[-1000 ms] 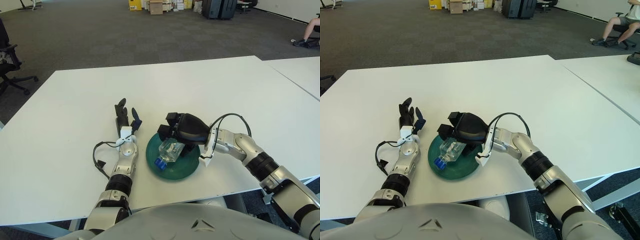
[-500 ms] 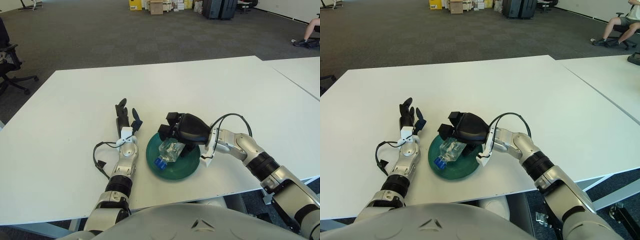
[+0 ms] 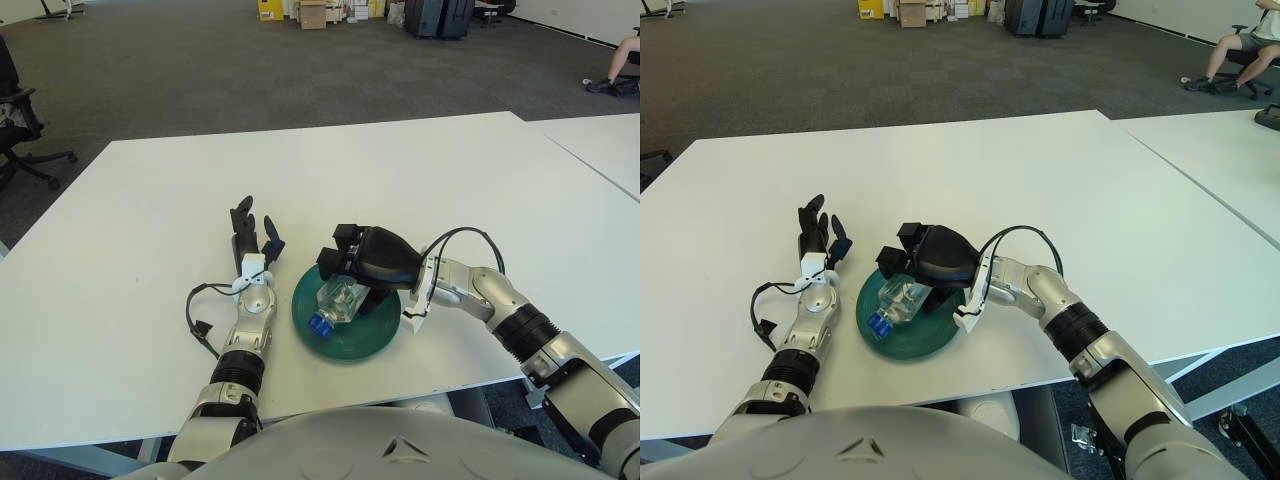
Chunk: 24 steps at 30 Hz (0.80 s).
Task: Put the bottle into the plate.
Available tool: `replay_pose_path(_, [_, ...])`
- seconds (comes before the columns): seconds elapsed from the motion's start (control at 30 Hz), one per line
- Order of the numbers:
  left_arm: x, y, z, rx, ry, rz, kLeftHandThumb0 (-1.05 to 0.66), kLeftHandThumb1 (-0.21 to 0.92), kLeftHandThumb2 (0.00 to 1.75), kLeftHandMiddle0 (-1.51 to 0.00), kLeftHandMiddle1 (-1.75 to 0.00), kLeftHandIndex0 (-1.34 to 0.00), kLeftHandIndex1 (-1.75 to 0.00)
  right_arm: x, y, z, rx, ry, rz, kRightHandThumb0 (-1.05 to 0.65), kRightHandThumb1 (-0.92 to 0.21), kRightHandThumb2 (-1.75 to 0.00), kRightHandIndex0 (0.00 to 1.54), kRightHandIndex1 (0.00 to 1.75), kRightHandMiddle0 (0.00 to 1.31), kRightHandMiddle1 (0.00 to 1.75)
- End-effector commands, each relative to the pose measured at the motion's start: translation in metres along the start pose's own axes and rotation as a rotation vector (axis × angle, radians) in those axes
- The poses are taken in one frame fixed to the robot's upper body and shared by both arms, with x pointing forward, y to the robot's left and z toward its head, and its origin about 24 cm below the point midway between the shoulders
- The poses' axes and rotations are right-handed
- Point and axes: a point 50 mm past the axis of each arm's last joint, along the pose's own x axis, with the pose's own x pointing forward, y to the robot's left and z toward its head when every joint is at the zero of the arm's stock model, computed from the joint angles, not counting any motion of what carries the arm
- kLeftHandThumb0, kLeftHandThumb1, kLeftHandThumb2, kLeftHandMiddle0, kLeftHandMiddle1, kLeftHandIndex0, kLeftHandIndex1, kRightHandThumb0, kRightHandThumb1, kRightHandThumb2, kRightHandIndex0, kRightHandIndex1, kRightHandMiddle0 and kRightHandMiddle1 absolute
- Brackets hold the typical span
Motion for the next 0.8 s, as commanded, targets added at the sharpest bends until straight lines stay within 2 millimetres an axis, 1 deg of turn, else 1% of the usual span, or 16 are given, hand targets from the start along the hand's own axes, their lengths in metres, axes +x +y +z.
replay_pose_path(0.0, [0.0025, 0.0020, 0.0002, 0.000, 0.007, -0.001, -0.78, 0.92, 0.90, -0.35, -0.01, 0.00, -0.70, 0.0022, -0.0113, -0.0073, -0.040, -0.003, -0.032, -0.74, -0.91, -0.63, 0.45, 1.04, 0.21, 1.43])
replay_pose_path(0.03, [0.0027, 0.0021, -0.0001, -0.002, 0.011, -0.001, -0.78, 0.92, 0.90, -0.35, -0.01, 0.00, -0.70, 0.0019, -0.0114, -0.0075, -0.044, -0.006, -0.026, -0.76, -0.91, -0.64, 0.45, 1.01, 0.20, 1.41])
replay_pose_path(0.07, [0.0028, 0.0022, -0.0004, -0.004, 0.013, 0.000, -0.78, 0.92, 0.90, -0.36, -0.01, 0.00, -0.71, 0.0016, -0.0114, -0.0076, -0.046, -0.007, -0.022, -0.78, -0.92, -0.65, 0.43, 0.93, 0.16, 1.33])
replay_pose_path(0.1, [0.0029, 0.0022, -0.0006, -0.005, 0.017, 0.001, -0.78, 0.92, 0.90, -0.36, -0.01, 0.00, -0.71, 0.0014, -0.0112, -0.0076, -0.049, -0.009, -0.017, -0.79, -0.92, -0.66, 0.43, 0.89, 0.15, 1.31])
replay_pose_path(0.17, [0.0030, 0.0023, -0.0009, -0.006, 0.021, 0.002, -0.77, 0.92, 0.89, -0.36, -0.01, 0.00, -0.71, 0.0012, -0.0110, -0.0076, -0.052, -0.012, -0.011, -0.81, -0.92, -0.68, 0.40, 0.77, 0.09, 1.22])
replay_pose_path(0.3, [0.0036, 0.0028, -0.0017, -0.008, 0.032, 0.005, -0.76, 0.92, 0.89, -0.36, -0.01, 0.00, -0.72, 0.0009, -0.0106, -0.0071, -0.057, -0.019, -0.003, -0.83, -0.92, -0.72, 0.36, 0.64, 0.03, 1.14])
replay_pose_path(0.33, [0.0037, 0.0030, -0.0019, -0.008, 0.034, 0.006, -0.76, 0.92, 0.89, -0.36, -0.01, 0.00, -0.72, 0.0009, -0.0106, -0.0070, -0.057, -0.021, -0.001, -0.83, -0.92, -0.72, 0.35, 0.62, 0.02, 1.11])
replay_pose_path(0.4, [0.0039, 0.0030, -0.0020, -0.007, 0.037, 0.006, -0.76, 0.92, 0.89, -0.36, -0.01, 0.00, -0.72, 0.0004, -0.0101, -0.0069, -0.057, -0.023, 0.002, -0.85, -0.92, -0.75, 0.34, 0.51, 0.01, 1.01])
replay_pose_path(0.53, [0.0043, 0.0033, -0.0023, -0.005, 0.044, 0.006, -0.75, 0.92, 0.88, -0.36, -0.01, 0.00, -0.72, -0.0009, -0.0087, -0.0067, -0.057, -0.024, 0.008, -0.87, -0.92, -0.78, 0.32, 0.36, 0.00, 0.87])
replay_pose_path(0.6, [0.0045, 0.0033, -0.0024, -0.006, 0.046, 0.006, -0.75, 0.92, 0.88, -0.36, -0.01, 0.00, -0.73, -0.0008, -0.0087, -0.0068, -0.058, -0.023, 0.011, -0.89, -0.92, -0.80, 0.32, 0.25, 0.00, 0.78])
replay_pose_path(0.77, [0.0050, 0.0034, -0.0027, -0.008, 0.051, 0.006, -0.75, 0.92, 0.88, -0.36, -0.01, 0.00, -0.73, -0.0008, -0.0084, -0.0070, -0.058, -0.022, 0.015, -0.91, -0.92, -0.82, 0.29, 0.16, 0.00, 0.66])
